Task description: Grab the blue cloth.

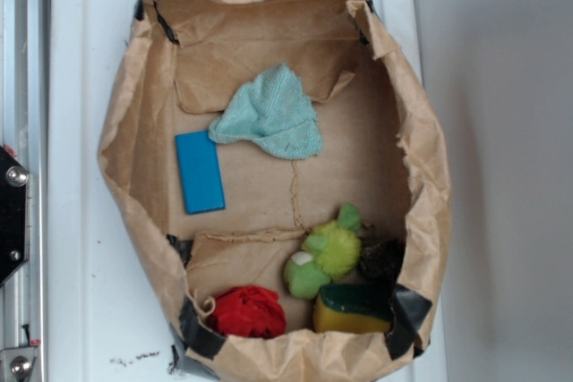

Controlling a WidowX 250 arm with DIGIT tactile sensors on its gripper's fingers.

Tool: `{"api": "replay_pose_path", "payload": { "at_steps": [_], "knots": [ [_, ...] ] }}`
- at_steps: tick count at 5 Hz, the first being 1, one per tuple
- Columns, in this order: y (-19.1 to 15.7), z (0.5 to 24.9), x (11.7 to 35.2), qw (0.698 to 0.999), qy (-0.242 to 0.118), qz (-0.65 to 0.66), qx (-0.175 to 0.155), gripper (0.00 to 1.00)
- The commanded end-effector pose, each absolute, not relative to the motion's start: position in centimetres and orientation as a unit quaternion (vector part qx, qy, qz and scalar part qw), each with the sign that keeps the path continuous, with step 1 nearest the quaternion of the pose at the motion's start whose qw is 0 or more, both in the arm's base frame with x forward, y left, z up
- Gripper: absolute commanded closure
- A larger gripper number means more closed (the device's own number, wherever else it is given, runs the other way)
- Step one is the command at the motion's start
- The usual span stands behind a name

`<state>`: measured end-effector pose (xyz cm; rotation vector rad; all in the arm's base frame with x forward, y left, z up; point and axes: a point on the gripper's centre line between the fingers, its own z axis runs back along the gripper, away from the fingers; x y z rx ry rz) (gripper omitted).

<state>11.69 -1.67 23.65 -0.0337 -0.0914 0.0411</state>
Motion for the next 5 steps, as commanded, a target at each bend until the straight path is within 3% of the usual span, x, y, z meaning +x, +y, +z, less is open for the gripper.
{"api": "replay_pose_path", "payload": {
  "at_steps": [1,3,4,5],
  "knots": [
    [-1.7,23.6,11.7,0.999,-0.046,0.021,-0.017,0.0],
    [-2.3,22.8,20.3,0.996,-0.08,0.043,-0.019,0.0],
    [-0.5,22.4,23.4,0.987,-0.12,0.104,-0.033,0.0],
    [1.9,21.2,24.8,0.959,-0.154,0.229,-0.063,0.0]
  ]
}}
